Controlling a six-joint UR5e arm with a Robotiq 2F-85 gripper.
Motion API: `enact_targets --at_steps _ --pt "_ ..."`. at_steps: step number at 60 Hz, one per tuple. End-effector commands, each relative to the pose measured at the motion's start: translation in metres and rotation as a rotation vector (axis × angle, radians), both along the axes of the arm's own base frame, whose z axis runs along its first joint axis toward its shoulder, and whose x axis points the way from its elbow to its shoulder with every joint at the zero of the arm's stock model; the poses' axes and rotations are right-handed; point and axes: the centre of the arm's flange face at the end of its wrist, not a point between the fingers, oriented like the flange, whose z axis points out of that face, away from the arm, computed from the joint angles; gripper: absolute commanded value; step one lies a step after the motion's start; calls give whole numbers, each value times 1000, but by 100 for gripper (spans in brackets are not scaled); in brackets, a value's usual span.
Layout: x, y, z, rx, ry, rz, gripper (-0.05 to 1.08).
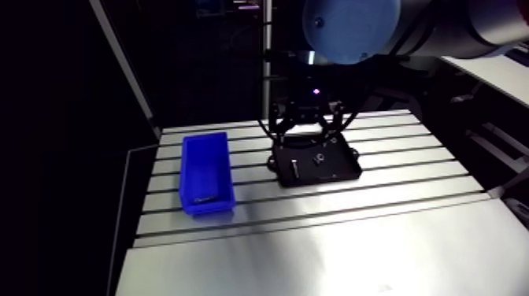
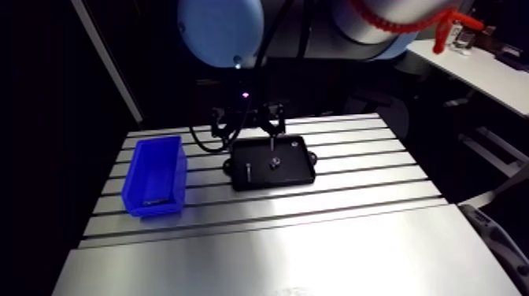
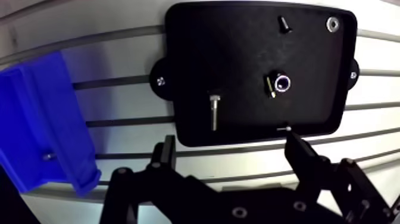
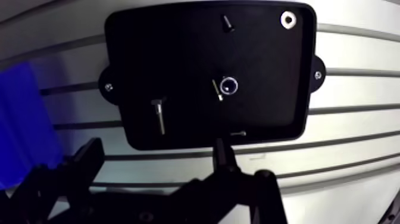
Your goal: Pick up the M10 bolt from the tray and put it into the blue bin.
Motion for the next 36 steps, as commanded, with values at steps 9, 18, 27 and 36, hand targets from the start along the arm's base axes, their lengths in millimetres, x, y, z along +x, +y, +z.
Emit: enact_targets --at_steps 9,18,27,36 --pt "0 1 -27 -4 -26 -1 20" --pt "0 1 -33 -6 -35 0 35" --pt "0 1 -34 -4 -38 -1 42" --pt "1 0 -42 -6 -53 -1 46"
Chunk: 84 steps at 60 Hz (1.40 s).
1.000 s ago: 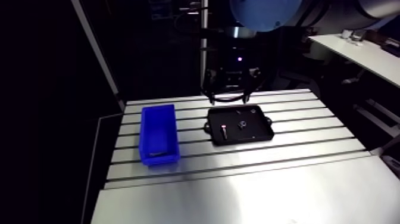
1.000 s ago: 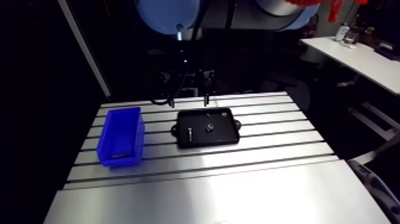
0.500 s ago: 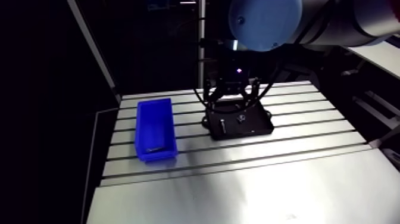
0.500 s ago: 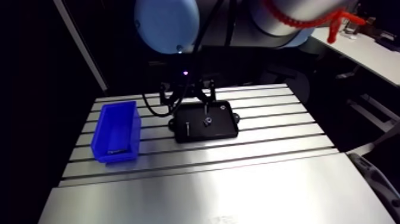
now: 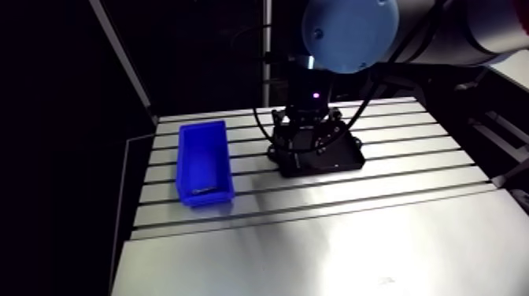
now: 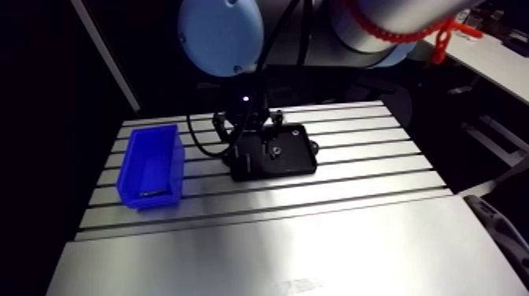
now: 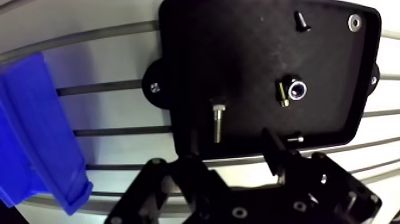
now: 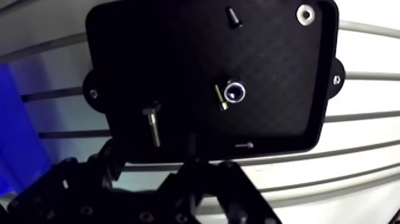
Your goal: Pick up the M10 bolt from the tray and put it into the blue bin.
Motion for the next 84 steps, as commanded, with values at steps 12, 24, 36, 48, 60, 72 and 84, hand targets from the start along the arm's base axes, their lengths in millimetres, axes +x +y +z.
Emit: enact_targets --at_steps 12,24,36,48,60,72,84 --pt "3 -2 -16 -4 -30 2 49" --pt "0 -2 -20 0 -5 5 50" --pt "1 -3 -22 -1 -7 6 50" --pt "1 -3 -26 -2 -14 6 51" --pt "1 -4 -26 -2 -13 8 54" --pt "1 -4 -26 -2 -14 8 56" --pt "1 -5 -27 -2 -16 9 58"
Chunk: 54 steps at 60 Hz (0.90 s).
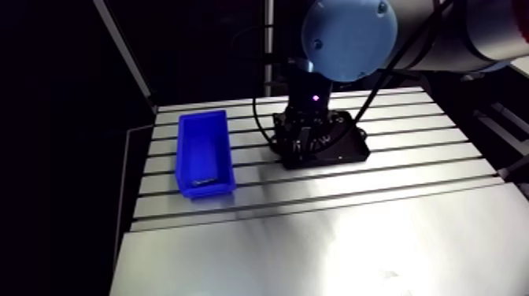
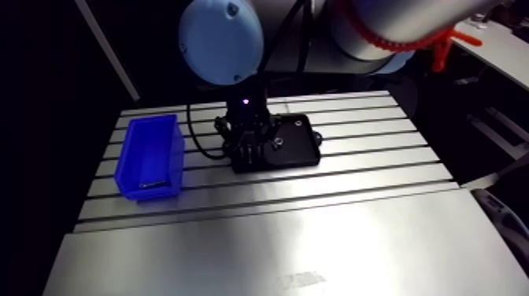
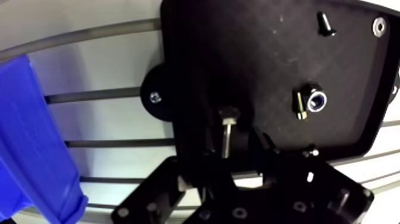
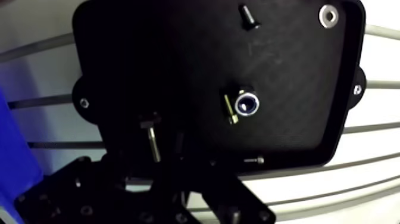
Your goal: Pick up the M10 bolt from the tray and put it into the blue bin.
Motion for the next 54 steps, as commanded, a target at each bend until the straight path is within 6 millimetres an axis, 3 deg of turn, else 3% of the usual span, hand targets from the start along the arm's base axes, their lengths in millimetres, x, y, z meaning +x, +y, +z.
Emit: enact_targets --at_steps 1,54 --pt "0 -1 0 0 -1 1 58" --pt "0 -1 0 -2 -1 1 71"
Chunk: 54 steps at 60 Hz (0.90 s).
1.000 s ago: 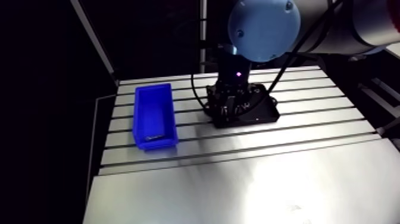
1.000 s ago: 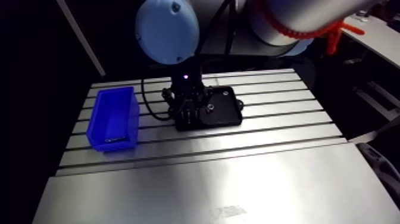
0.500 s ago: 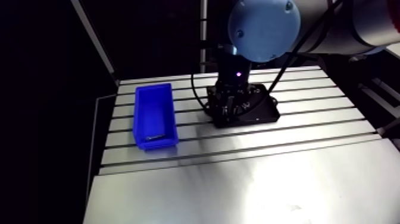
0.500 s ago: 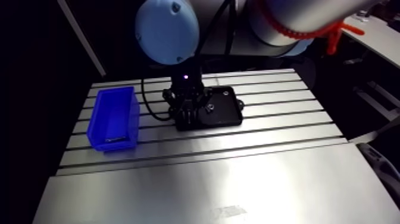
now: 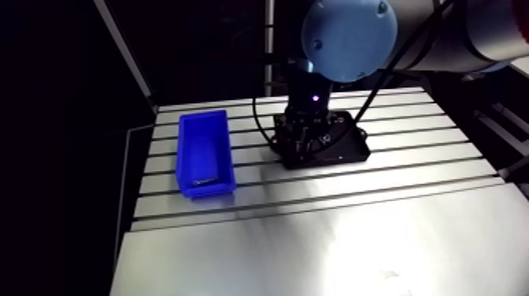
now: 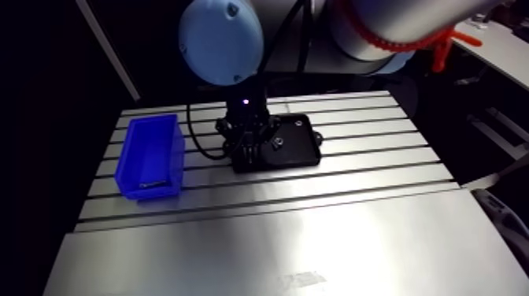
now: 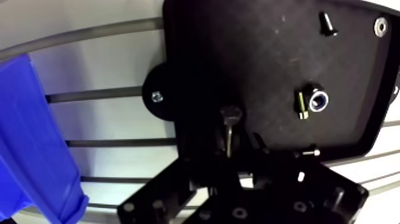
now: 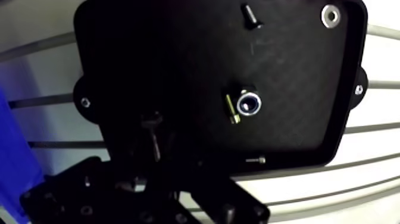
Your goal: Pick up the M10 bolt from the tray and put it into the blue bin.
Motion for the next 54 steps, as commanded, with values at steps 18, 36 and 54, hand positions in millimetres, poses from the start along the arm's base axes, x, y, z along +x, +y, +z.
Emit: enact_targets --at_steps 18,36,54 --pt "0 -1 0 -1 0 1 74" --pt "0 0 -1 -2 -2 0 74" --pt "0 1 -1 -2 0 -2 78"
